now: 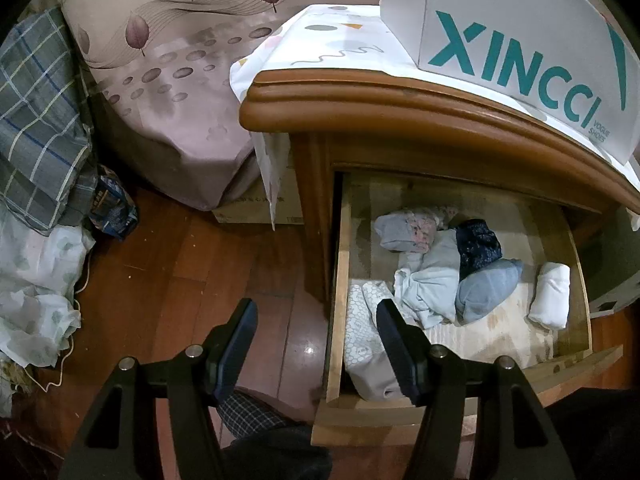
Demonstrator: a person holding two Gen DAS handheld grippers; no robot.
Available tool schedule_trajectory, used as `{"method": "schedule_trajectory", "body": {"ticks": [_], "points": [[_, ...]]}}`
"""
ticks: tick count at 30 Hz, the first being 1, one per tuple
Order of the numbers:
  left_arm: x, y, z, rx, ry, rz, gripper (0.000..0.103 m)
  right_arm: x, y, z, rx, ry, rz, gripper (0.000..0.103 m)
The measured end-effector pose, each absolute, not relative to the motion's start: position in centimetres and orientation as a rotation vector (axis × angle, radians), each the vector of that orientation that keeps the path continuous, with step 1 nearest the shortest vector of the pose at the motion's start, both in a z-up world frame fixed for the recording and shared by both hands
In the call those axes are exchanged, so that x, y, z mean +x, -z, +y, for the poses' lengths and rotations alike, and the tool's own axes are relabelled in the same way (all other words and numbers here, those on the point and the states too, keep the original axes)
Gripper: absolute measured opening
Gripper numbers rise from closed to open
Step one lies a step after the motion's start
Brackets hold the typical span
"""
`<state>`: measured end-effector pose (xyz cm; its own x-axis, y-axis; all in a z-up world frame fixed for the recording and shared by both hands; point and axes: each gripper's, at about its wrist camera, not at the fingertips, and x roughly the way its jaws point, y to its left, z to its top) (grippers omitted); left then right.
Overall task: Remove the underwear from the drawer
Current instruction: 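Move the right gripper back into the drawer and grasp the white folded cloth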
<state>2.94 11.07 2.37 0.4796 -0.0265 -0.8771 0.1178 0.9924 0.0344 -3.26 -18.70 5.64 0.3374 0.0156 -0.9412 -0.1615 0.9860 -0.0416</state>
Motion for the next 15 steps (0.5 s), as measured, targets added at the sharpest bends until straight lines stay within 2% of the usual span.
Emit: {"method": "schedule_trajectory", "body": {"ticks": [5,15], "points": [[3.1,-2.2,11.3,0.072,0.096,1.08,0.063,-1.7,-0.8,-18.7,-0.202,-0.14,1.308,0.08],[3.5,-1.8,11.8,0.027,0.094,1.112,0.063,0.9,4.6,-17.7,-0.357,-0.208,1.395,0.08]]}}
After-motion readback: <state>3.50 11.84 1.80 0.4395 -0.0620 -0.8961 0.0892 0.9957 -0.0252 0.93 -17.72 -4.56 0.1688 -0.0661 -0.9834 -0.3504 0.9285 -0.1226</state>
